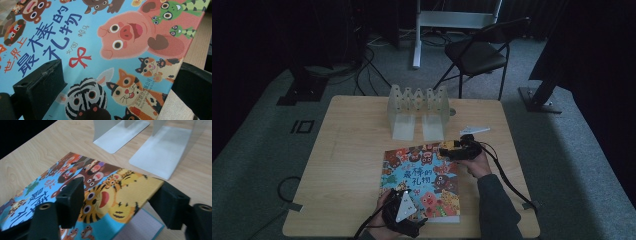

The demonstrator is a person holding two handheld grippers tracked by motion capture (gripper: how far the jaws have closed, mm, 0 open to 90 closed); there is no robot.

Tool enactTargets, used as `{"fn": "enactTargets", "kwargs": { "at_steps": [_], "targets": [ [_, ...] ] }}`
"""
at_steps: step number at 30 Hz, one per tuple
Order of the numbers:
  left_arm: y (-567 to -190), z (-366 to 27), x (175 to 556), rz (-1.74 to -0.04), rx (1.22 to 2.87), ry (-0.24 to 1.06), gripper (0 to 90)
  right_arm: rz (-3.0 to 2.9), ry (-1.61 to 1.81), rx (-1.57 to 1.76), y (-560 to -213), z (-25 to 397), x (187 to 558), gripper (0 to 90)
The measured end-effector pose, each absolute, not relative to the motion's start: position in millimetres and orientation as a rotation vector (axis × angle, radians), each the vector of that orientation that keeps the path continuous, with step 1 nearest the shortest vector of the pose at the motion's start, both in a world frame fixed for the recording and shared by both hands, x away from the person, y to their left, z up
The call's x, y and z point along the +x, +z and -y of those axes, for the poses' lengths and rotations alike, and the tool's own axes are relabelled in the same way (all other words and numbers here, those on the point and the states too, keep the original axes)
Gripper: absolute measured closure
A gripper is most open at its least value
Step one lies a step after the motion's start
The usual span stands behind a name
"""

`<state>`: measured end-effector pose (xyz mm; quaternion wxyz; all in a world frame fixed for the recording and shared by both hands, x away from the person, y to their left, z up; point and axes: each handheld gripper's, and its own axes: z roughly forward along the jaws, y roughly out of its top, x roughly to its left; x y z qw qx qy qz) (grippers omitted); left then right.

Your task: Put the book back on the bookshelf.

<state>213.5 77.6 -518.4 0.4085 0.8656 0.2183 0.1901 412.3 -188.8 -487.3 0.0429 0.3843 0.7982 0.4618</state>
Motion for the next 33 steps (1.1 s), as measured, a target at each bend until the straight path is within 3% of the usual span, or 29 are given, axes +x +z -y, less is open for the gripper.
{"fn": "enactTargets", "kwargs": {
  "at_steps": [16,33],
  "targets": [
    [-518.1,-79.7,215.9,-0.554,2.165,0.438,0.5,-2.485,1.518,1.191,-483.6,195.8,405.3,46.0],
    [-515.3,-102.6,217.3,-0.609,2.108,0.390,0.8,-2.440,1.596,1.135,-454.5,186.7,399.9,58.9]
  ]
}}
